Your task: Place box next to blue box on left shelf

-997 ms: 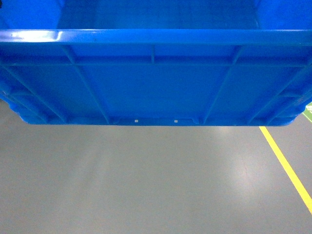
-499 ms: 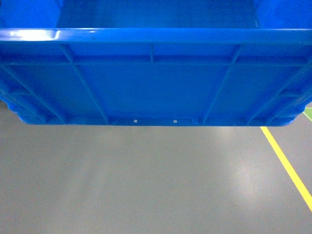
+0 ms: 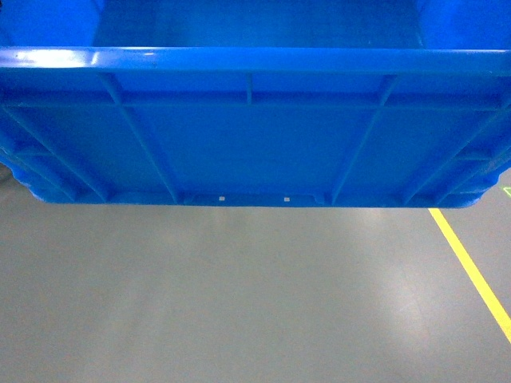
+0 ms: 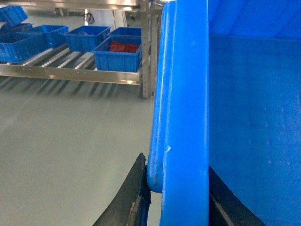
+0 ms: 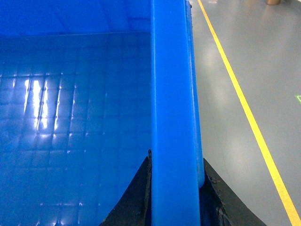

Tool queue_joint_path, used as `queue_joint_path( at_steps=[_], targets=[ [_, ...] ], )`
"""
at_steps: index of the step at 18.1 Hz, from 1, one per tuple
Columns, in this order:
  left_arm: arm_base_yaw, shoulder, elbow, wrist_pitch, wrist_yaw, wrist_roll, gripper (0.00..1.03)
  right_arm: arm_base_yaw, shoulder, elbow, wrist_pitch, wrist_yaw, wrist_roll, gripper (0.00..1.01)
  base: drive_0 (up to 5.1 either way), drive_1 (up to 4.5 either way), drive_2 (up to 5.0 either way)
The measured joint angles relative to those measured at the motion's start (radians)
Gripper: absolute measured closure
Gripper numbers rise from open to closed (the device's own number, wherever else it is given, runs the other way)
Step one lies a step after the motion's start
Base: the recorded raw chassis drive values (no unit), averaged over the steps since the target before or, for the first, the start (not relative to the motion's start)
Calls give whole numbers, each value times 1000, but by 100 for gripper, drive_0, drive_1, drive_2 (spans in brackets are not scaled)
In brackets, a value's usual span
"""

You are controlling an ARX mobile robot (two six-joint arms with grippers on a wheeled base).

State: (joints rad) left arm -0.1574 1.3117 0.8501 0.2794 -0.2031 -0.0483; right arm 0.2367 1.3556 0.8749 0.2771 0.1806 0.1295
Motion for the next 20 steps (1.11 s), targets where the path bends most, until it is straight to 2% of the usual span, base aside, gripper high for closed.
queue_joint_path(
  at_steps=[20],
  targets=[
    [0, 0, 0, -1, -1, -1, 84, 0, 0, 0, 0, 1, -1, 82, -9, 421, -439]
  ],
)
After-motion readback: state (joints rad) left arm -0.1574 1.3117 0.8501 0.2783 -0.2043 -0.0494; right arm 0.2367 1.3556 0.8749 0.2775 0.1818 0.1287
